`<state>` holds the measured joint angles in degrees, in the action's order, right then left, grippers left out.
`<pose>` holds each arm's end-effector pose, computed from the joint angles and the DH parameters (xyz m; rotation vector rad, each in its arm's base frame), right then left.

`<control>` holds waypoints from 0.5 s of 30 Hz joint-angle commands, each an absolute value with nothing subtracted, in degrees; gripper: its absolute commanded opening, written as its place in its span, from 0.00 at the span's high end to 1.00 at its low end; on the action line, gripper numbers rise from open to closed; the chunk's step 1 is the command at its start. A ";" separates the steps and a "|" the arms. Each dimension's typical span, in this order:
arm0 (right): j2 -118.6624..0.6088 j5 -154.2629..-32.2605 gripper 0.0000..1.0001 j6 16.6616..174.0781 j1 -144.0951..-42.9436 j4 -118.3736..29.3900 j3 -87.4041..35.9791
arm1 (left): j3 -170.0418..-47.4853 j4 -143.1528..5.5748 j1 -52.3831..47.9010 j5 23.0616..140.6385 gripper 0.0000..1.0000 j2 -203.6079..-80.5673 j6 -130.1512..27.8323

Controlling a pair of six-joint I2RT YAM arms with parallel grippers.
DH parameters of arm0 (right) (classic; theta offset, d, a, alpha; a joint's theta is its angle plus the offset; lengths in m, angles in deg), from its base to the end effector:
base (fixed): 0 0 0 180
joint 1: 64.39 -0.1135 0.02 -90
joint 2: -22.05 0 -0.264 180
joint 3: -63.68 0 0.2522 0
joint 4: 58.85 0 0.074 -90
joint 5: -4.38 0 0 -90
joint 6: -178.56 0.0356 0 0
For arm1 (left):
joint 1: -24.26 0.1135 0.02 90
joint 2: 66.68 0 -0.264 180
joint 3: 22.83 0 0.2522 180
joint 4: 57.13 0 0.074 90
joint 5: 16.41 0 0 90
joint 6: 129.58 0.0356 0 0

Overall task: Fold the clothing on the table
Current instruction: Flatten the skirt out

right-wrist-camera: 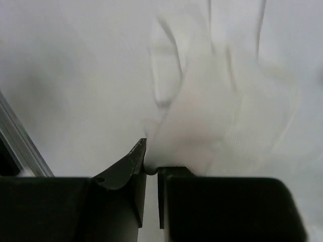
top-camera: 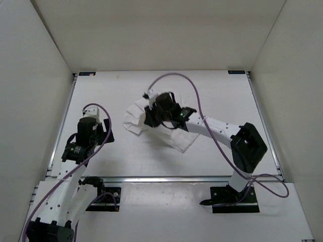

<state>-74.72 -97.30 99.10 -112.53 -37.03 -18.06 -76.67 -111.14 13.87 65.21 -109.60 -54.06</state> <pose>0.2494 0.2892 0.2450 -0.8570 2.1505 0.7728 0.1525 -0.0227 0.2664 -0.1560 2.3082 -0.0506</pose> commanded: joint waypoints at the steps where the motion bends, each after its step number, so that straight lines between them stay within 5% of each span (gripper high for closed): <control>1: -73.67 -97.32 1.00 97.52 -113.87 -35.52 -38.12 | -76.67 -110.88 14.24 59.80 0.11 -105.71 -55.92; 5: -66.56 -108.25 1.00 105.77 -105.19 -33.66 -38.70 | -76.59 -111.06 14.41 59.52 0.12 -106.05 -55.93; 15: -40.97 -122.52 1.00 115.28 -82.06 -29.19 10.53 | -76.67 -110.09 15.20 62.42 0.15 -106.93 -54.35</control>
